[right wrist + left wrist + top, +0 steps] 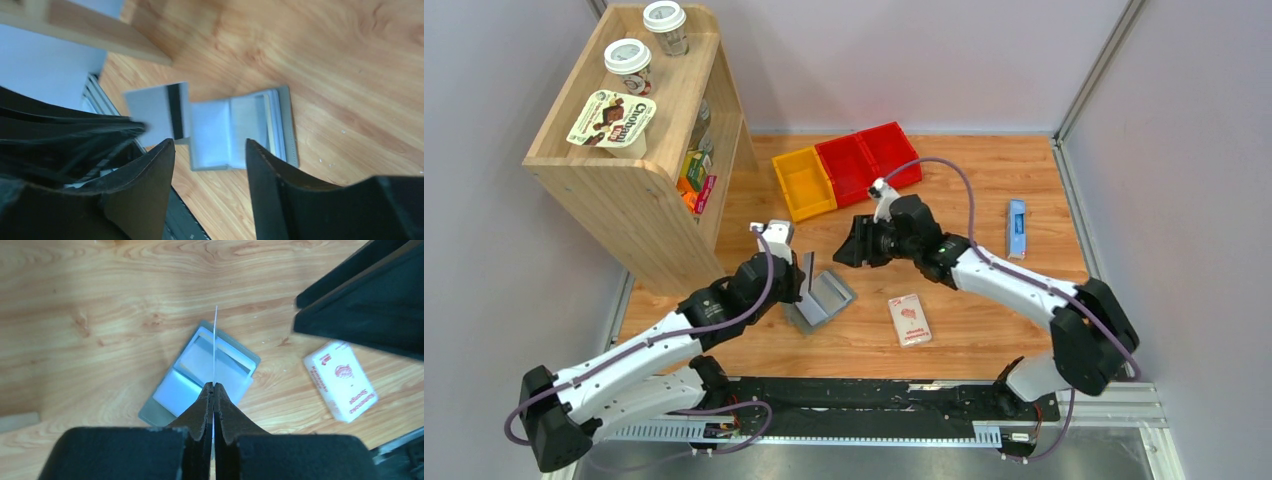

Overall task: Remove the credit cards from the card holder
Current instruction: Remove the credit card from the card holder.

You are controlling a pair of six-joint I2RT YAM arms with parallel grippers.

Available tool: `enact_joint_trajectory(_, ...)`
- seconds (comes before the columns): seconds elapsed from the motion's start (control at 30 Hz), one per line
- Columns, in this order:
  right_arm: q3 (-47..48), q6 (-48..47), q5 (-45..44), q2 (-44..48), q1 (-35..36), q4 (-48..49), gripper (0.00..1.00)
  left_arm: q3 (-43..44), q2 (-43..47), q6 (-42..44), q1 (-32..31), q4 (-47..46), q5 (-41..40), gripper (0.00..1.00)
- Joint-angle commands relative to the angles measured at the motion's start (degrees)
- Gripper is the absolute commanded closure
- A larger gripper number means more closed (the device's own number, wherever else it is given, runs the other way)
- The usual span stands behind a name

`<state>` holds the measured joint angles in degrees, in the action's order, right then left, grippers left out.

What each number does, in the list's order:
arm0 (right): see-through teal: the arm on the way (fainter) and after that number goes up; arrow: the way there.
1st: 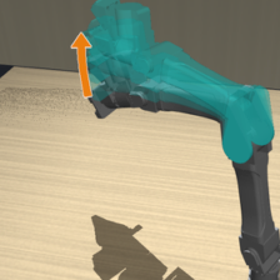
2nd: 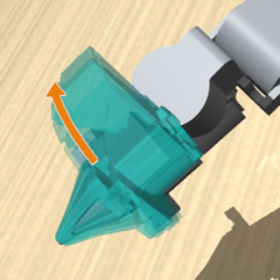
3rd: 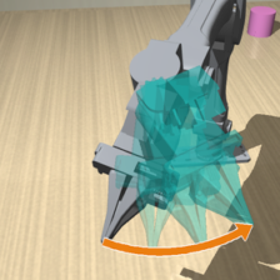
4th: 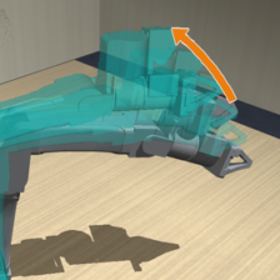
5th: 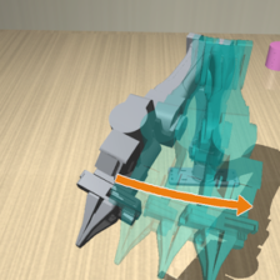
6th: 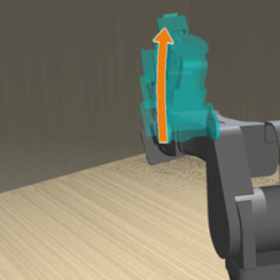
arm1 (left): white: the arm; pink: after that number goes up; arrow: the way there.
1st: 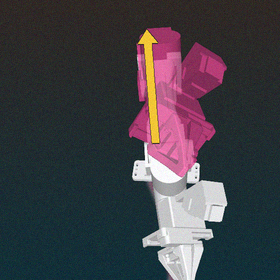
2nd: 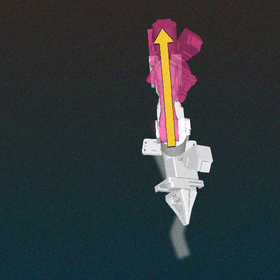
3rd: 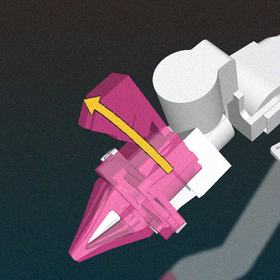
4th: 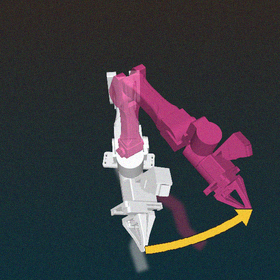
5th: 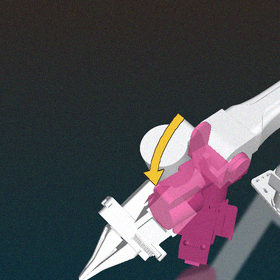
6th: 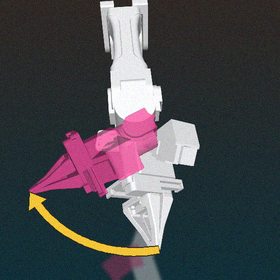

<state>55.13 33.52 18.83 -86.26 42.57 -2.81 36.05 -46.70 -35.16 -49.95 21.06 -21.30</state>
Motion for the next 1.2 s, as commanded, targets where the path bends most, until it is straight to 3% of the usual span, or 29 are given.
enact_joint_trajectory(0.0,1.11,5.93,-8.01,7.85,-0.12,-2.2,0.41,4.64,-3.31,11.77,-4.0,0.39,-6.98,1.0)
enact_joint_trajectory(0.27,2.17,14.02,-17.16,12.61,1.03,-5.72,0.35,7.71,-9.19,16.35,-7.61,-4.18,-10.95,1.0)
enact_joint_trajectory(0.8,9.55,18.6,-15.05,2.68,4.8,-8.35,0.33,13.34,-18.6,20.56,-14.29,-5.77,-16.31,1.0)
enact_joint_trajectory(1.0,10.08,18.43,-15.93,0.57,5.42,-10.9,0.4,14.66,-20.62,21.79,-15.17,-6.03,-17.81,1.0)
enact_joint_trajectory(1.17,10.08,17.81,-17.95,0.21,5.6,-12.04,0.55,15.62,-22.29,22.68,-15.79,-5.85,-18.51,1.0)
